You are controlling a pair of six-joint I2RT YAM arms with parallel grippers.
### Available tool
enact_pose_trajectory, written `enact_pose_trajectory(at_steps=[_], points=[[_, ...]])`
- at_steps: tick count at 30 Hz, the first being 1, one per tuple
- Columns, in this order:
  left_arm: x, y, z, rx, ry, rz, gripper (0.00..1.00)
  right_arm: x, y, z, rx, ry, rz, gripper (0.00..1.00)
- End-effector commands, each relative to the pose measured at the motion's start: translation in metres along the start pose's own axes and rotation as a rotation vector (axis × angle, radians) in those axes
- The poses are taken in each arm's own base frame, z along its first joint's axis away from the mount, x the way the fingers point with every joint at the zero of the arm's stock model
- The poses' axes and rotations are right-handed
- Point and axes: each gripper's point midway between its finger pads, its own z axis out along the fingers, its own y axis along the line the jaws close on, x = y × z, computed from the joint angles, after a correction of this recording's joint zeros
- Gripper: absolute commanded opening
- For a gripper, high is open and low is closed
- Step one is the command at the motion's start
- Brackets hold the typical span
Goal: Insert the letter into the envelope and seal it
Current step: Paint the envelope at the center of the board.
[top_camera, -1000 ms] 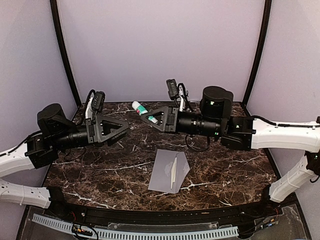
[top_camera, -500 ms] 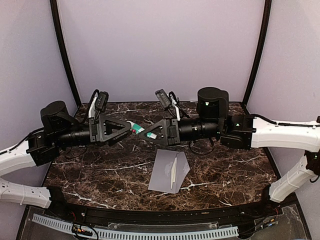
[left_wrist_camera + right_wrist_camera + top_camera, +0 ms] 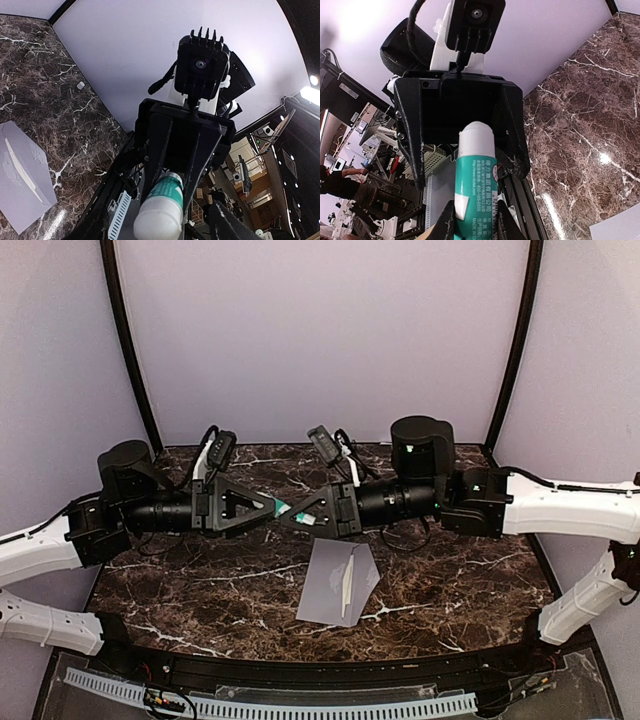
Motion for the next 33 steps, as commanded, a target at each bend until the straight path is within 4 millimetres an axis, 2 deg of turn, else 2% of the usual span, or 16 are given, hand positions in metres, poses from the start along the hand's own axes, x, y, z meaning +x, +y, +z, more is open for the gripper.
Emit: enact_pose_trajectory(at_steps=[1,8,19,22,25,28,33], points=[[-0.009,-0.021,-0.001,0.057,-0.002,0.044,0.64,-0.010,0.009,-0.001,-0.008,-0.005,-0.036,0.02],[-0.005,-0.014,0.003,0.046,0.017,0.030,0.46,-0.005,0.004,0.003,0.000,0.022,-0.032,0.00],[-0.002,-0.011,0.006,0.054,0.037,0.023,0.26,0.002,-0.002,0.005,0.024,0.059,-0.032,0.00],[-0.001,-0.011,0.007,0.054,0.041,0.020,0.23,0.004,-0.002,0.006,0.021,0.072,-0.035,0.00],[0.000,-0.011,0.007,0.056,0.046,0.019,0.29,0.006,-0.005,0.007,0.034,0.086,-0.033,0.00],[0.000,-0.011,0.008,0.058,0.049,0.019,0.29,0.005,-0.005,0.006,0.037,0.087,-0.038,0.00],[0.001,-0.011,0.008,0.059,0.052,0.020,0.19,0.004,-0.005,0.005,0.050,0.078,-0.043,0.00]])
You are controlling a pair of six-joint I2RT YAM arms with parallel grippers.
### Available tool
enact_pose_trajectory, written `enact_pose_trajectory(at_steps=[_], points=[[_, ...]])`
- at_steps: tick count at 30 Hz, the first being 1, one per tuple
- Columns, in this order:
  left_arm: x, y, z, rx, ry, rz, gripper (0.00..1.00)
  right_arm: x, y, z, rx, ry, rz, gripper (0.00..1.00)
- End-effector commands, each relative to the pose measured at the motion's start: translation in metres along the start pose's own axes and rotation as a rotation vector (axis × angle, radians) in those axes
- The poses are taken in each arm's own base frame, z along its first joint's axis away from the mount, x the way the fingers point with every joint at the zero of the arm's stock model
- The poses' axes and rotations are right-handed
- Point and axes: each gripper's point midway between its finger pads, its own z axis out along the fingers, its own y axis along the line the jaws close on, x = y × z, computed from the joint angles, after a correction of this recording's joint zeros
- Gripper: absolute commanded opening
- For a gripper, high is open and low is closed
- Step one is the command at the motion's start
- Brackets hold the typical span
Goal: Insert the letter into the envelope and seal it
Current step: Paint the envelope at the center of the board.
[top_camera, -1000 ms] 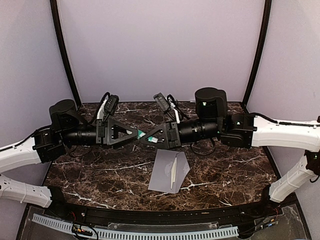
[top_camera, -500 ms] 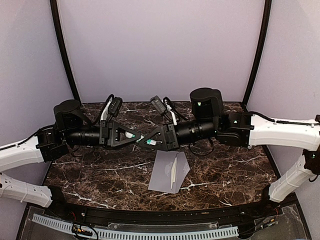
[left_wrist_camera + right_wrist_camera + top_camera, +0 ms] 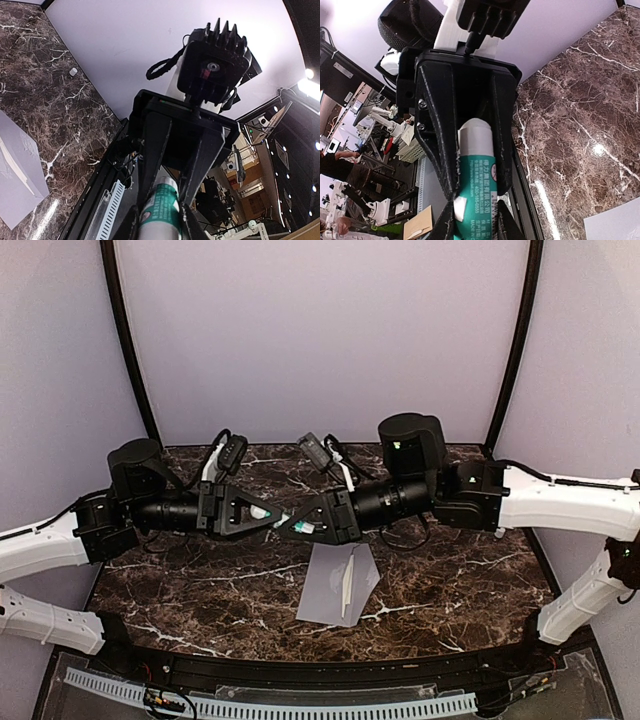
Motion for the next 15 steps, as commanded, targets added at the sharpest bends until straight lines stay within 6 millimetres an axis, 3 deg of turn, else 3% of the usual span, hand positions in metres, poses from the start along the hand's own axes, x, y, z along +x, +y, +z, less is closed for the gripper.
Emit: enact_pose_trajectory(at_steps=[1,6,11,13,15], points=[[-0.006,-0.014,-0.001,0.039,-0.012,0.048,0.14,-0.009,-0.001,0.000,0.028,-0.022,0.004,0.00],[-0.009,-0.016,-0.003,0.038,-0.033,0.042,0.03,-0.014,0.002,-0.005,0.014,-0.068,0.004,0.13],[-0.025,-0.027,-0.015,0.079,-0.159,0.047,0.00,-0.032,0.008,-0.019,-0.017,-0.242,0.045,0.52],[-0.031,-0.027,-0.019,0.083,-0.206,0.048,0.00,-0.037,0.011,-0.023,-0.025,-0.311,0.066,0.63],[-0.035,-0.030,-0.021,0.088,-0.235,0.053,0.00,-0.041,0.015,-0.024,-0.022,-0.361,0.074,0.66]])
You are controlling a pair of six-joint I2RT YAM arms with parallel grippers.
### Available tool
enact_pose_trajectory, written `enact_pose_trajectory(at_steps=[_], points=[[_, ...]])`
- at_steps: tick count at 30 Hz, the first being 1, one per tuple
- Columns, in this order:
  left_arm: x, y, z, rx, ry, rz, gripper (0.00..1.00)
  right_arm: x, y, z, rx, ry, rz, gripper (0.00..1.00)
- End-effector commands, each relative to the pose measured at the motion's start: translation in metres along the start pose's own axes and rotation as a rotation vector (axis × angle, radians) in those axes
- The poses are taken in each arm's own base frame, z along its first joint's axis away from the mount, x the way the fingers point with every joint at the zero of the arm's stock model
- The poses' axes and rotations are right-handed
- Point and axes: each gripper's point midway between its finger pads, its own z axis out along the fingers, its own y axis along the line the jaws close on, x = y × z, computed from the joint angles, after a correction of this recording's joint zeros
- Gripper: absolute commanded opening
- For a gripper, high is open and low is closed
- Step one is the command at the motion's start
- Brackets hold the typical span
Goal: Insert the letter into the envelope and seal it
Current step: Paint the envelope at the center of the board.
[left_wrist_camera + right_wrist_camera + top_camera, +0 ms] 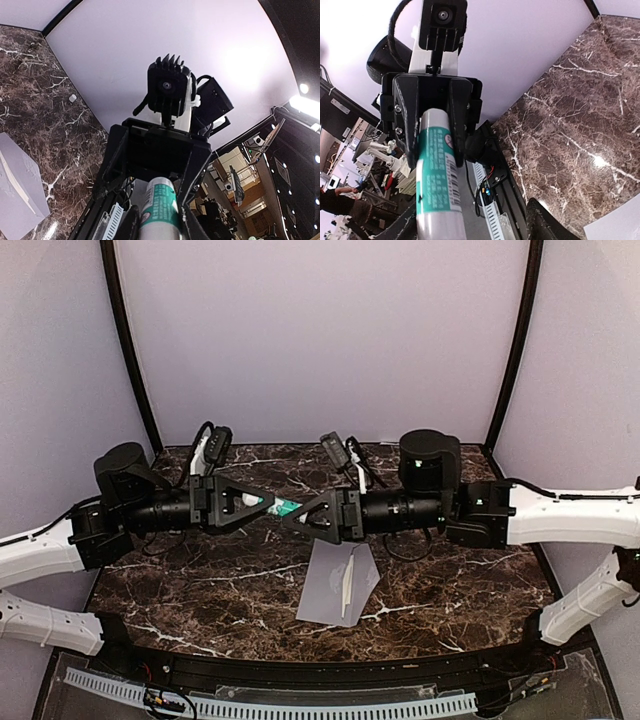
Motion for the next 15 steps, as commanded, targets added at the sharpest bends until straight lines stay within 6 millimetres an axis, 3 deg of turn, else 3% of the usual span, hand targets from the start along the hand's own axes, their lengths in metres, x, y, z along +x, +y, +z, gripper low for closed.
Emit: enact_pose_trajectory(at_steps=[1,15], points=[[-0.023,-0.023,-0.010,0.069,-0.133,0.043,0.00,-0.038,0.028,-0.010,-0.043,-0.233,0.026,0.66],[-0.023,-0.021,-0.010,0.076,-0.141,0.016,0.00,-0.049,0.038,-0.006,-0.028,-0.337,0.041,0.62]])
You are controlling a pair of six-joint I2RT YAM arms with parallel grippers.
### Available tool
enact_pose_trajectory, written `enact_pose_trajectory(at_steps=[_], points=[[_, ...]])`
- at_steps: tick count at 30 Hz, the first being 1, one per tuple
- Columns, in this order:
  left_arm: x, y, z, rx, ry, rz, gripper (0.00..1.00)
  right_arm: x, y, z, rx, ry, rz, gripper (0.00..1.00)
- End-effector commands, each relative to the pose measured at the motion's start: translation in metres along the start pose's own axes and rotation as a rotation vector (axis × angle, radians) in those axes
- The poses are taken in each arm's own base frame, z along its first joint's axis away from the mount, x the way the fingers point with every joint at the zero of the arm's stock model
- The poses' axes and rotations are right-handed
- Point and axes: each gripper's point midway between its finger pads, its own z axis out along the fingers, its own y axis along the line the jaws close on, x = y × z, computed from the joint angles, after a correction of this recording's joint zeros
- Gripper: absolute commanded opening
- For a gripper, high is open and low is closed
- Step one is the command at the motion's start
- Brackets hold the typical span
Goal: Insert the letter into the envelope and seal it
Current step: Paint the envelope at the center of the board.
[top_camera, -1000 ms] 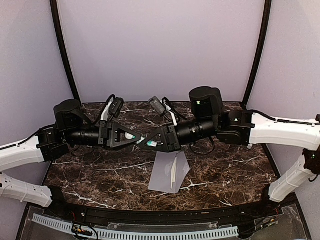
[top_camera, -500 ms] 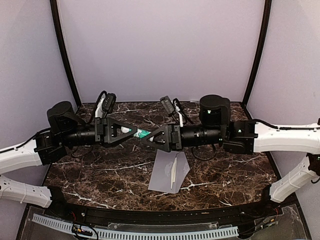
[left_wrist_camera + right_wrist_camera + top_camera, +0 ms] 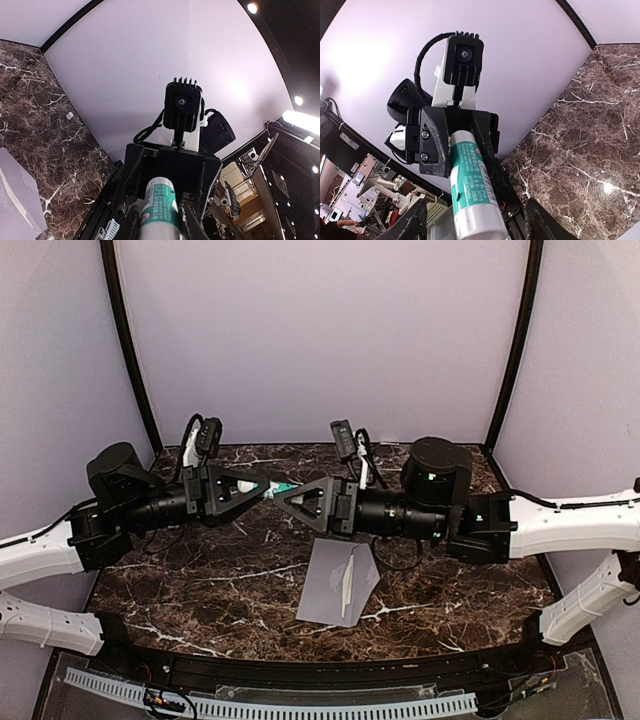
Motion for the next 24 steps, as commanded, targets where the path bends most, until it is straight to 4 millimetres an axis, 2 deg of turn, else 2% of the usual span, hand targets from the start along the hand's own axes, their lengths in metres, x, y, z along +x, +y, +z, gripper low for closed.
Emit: enact_pose_trajectory(at_steps=[1,13,18,24], points=[[-0.002,-0.013,-0.004,0.057,-0.018,0.008,0.00,-0.025,0.019,-0.002,-0.043,-0.099,-0.002,0.59],[0.002,-0.011,-0.002,0.059,-0.011,0.004,0.00,-0.023,0.033,0.008,-0.092,-0.061,-0.008,0.34],[0.004,-0.010,0.000,0.059,-0.002,0.000,0.00,-0.021,0.037,0.011,-0.105,-0.050,-0.010,0.27],[0.007,-0.012,0.002,0.064,0.010,-0.002,0.00,-0.020,0.039,0.015,-0.110,-0.045,-0.011,0.25]])
